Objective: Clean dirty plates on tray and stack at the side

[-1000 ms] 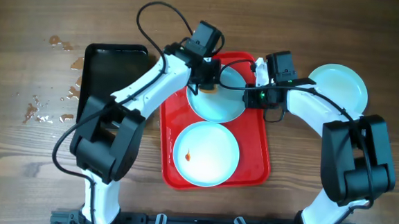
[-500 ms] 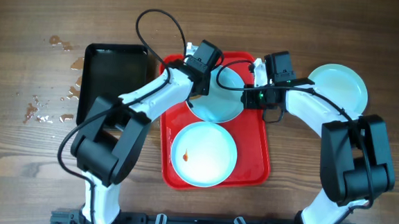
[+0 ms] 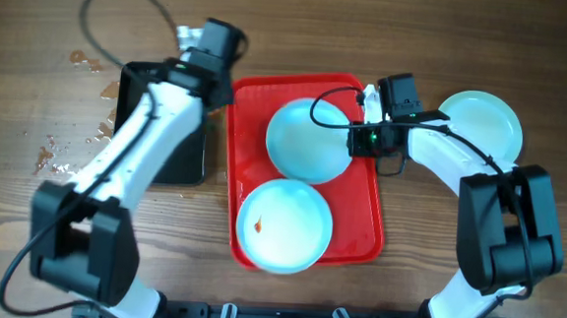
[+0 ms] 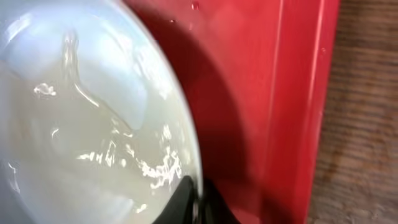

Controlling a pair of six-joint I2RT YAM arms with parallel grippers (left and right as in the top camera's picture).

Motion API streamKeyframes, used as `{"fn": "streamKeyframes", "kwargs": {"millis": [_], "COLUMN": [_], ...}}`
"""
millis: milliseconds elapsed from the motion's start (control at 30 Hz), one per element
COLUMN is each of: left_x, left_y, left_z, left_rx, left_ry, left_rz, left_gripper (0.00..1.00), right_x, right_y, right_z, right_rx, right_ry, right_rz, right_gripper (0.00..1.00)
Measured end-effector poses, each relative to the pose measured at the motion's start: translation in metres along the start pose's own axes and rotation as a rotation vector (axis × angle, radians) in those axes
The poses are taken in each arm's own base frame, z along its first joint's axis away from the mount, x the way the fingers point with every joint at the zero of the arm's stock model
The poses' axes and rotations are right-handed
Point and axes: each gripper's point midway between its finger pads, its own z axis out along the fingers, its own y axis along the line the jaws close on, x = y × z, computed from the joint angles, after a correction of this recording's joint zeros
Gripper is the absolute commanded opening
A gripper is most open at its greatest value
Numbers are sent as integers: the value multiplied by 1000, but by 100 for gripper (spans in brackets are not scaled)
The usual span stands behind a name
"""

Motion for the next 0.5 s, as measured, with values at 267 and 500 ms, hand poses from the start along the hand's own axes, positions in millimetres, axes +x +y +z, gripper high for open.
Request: {"fn": "streamKeyframes", "kwargs": {"millis": [267,500], "left_x": [25,62], "left_y": [86,75], "left_z": [44,75], "left_rx": [92,224], "left_ry": [208,216], "left_rz": [-180,-39], "left_gripper": [4,34], "right_x": [-11,-24], "right_y": [-2,18], "right_z": [-61,-105], "right_rx": [207,402], "right_ry": [-110,-255], "right_rz": [-85,-248], "right_gripper": [4,4]}}
